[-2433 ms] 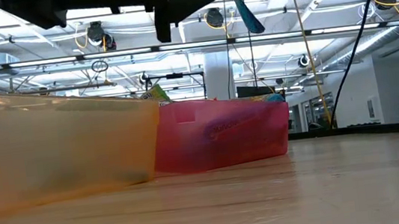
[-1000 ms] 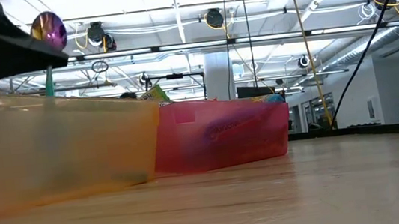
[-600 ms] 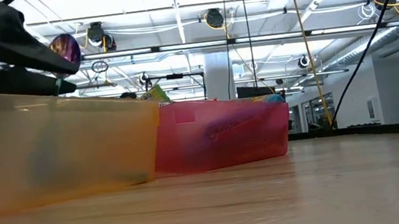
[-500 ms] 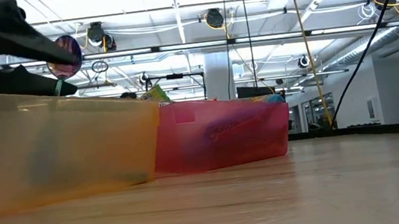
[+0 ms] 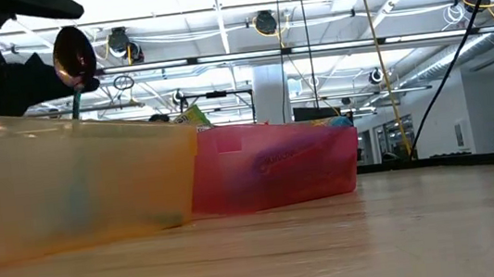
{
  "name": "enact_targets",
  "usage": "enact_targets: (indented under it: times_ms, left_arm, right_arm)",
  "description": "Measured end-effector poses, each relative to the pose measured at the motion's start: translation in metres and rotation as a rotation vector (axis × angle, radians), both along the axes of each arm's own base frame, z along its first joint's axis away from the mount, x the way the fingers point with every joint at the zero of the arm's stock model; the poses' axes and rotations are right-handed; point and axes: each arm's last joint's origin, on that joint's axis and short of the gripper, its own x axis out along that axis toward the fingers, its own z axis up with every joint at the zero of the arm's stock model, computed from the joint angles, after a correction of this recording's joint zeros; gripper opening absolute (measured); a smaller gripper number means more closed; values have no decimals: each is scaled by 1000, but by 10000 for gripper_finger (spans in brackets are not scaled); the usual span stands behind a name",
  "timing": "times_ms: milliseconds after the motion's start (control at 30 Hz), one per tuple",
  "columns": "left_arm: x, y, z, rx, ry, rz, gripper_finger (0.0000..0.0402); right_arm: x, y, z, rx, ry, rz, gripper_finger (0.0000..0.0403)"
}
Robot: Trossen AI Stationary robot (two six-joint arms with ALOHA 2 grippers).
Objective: Pick & Place Food Item
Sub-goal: Put the blue green spoon into the orange bin, then return to Home Position
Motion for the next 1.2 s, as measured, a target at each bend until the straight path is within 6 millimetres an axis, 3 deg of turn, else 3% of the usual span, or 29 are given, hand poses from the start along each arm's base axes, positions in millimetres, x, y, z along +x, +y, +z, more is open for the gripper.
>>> enact_targets:
  times_ms: [400, 767, 1200]
  left_arm:
    - [-19, 15, 31, 174, 24, -47, 316]
    - [-35, 34, 67, 315, -63, -5, 300]
    - [-69, 80, 142, 380, -234, 234, 270]
  right_arm:
    - [0, 0, -1, 4, 12, 4, 155]
    - [0, 0, -1, 5, 11, 4, 155]
    - [0, 0, -1, 5, 11, 4, 155]
